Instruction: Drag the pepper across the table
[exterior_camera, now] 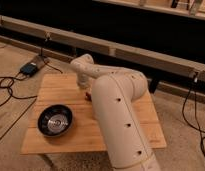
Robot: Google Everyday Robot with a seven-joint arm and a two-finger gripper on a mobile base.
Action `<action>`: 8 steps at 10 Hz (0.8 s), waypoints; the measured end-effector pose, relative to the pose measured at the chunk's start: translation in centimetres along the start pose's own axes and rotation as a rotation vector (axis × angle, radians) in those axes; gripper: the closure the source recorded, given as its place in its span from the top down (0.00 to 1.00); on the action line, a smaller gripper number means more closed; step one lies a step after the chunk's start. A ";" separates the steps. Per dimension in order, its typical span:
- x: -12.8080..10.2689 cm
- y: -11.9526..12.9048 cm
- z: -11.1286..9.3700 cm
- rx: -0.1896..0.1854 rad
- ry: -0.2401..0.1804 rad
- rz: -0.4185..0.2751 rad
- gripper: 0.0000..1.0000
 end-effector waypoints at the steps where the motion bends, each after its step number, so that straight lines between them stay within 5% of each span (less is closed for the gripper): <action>1: -0.7 0.3 -0.1 -0.001 -0.011 -0.008 0.00; 8: -5.6 2.5 -0.5 -0.015 -0.055 -0.095 0.00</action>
